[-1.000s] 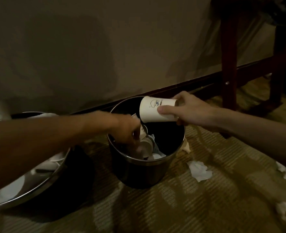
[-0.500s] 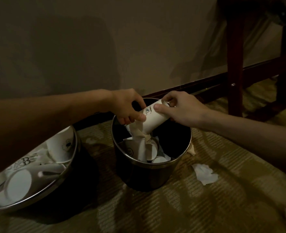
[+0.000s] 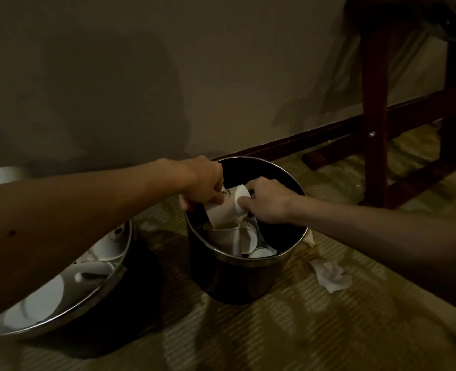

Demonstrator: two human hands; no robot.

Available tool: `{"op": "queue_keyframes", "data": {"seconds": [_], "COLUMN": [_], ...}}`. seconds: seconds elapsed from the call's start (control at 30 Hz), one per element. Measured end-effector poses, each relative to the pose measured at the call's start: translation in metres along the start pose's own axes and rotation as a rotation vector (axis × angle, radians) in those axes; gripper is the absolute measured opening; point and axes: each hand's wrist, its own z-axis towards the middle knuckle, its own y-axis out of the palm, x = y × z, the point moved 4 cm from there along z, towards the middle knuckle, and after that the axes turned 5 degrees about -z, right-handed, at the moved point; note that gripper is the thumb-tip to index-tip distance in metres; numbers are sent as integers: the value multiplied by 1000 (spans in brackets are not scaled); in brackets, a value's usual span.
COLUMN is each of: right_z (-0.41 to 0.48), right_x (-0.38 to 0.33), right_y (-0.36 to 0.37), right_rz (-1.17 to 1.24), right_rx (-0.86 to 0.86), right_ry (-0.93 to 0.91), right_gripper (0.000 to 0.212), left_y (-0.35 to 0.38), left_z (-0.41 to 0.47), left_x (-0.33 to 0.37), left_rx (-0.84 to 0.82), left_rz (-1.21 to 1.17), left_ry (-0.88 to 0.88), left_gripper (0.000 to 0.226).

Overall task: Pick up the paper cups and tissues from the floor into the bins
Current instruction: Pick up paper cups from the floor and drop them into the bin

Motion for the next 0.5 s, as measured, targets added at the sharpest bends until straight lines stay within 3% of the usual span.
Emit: {"op": "queue_keyframes", "data": {"seconds": [0.13,0.23,0.33,0.5], "right_z": [-7,-13,-23,-41], "right_x": [1,5,18,77], "right_y": [-15,-34,-66,-83], "right_rz": [-13,111,270,309], "right_rx": [-35,-31,-15,68], "right_ry": [-4,7,5,22], "right_gripper": [36,29,20,18], "left_y": [-5,-16,-36,-49], "left_z": [-2,0,4,15], "left_x": [5,13,40,114], "left_rx": [21,108,246,446], "left_rz": [181,294,222,-58], "left_ry": [21,54,122,272], "left_gripper": [27,26,22,26]}}
